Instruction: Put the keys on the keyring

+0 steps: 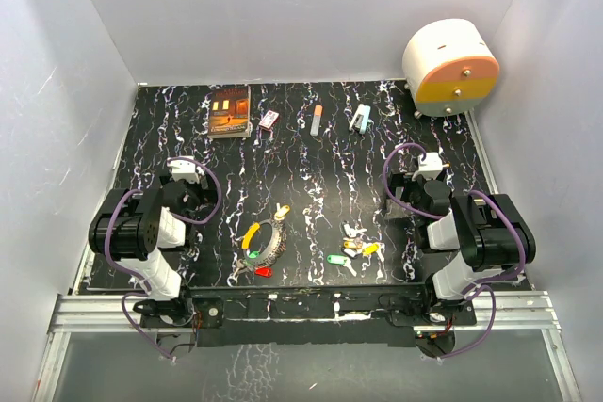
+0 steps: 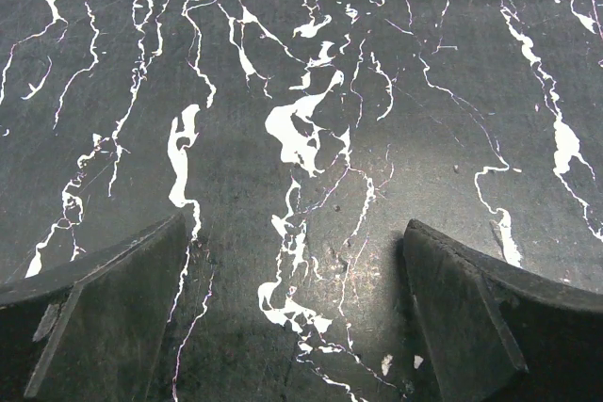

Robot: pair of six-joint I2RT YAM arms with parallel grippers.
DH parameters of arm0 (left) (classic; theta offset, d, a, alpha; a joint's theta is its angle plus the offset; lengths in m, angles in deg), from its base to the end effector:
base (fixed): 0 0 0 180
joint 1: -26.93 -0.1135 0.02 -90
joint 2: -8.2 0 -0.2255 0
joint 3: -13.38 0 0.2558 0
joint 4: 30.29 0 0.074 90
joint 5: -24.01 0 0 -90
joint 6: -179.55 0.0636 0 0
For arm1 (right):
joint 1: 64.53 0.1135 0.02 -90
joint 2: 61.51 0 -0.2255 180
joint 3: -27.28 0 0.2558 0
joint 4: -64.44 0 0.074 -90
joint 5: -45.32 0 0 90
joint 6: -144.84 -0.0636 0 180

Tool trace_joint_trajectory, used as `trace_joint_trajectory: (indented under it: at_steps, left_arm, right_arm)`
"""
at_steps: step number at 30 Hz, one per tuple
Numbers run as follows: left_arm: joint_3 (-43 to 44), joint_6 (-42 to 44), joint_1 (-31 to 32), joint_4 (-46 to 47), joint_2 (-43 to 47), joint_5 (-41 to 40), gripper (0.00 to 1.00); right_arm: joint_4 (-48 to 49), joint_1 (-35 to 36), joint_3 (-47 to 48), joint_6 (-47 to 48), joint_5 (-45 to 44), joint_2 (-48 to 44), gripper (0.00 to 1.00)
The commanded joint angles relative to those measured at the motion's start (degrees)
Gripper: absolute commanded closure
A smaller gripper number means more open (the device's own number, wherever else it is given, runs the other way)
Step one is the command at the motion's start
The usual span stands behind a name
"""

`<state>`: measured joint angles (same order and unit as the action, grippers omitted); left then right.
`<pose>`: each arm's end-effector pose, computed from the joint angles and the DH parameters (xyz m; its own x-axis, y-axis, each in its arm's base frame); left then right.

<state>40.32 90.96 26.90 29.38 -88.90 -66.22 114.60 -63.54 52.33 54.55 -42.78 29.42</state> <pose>0.2700 0.0004 0.0716 -0.1821 0.0245 -0.9830 0.0000 0.9997 0.0249 0.2605 0.0066 0.0682 -0.2711 0.0004 -0.9625 -0.0478 0.9988 0.0139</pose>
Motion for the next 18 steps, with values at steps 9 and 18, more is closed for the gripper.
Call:
trace_joint_trajectory:
  at_steps: [9, 18]
  left_arm:
    - [0.6, -0.5, -0.2, 1.7, 1.2, -0.6, 0.03]
    - [0.9, -0.5, -0.2, 0.9, 1.2, -0.1, 0.03]
  right_arm:
    - [6.5, -0.3, 1.4, 0.5, 1.3, 0.1, 0.01]
    - [6.4, -0.3, 1.6, 0.5, 1.6, 0.1, 0.01]
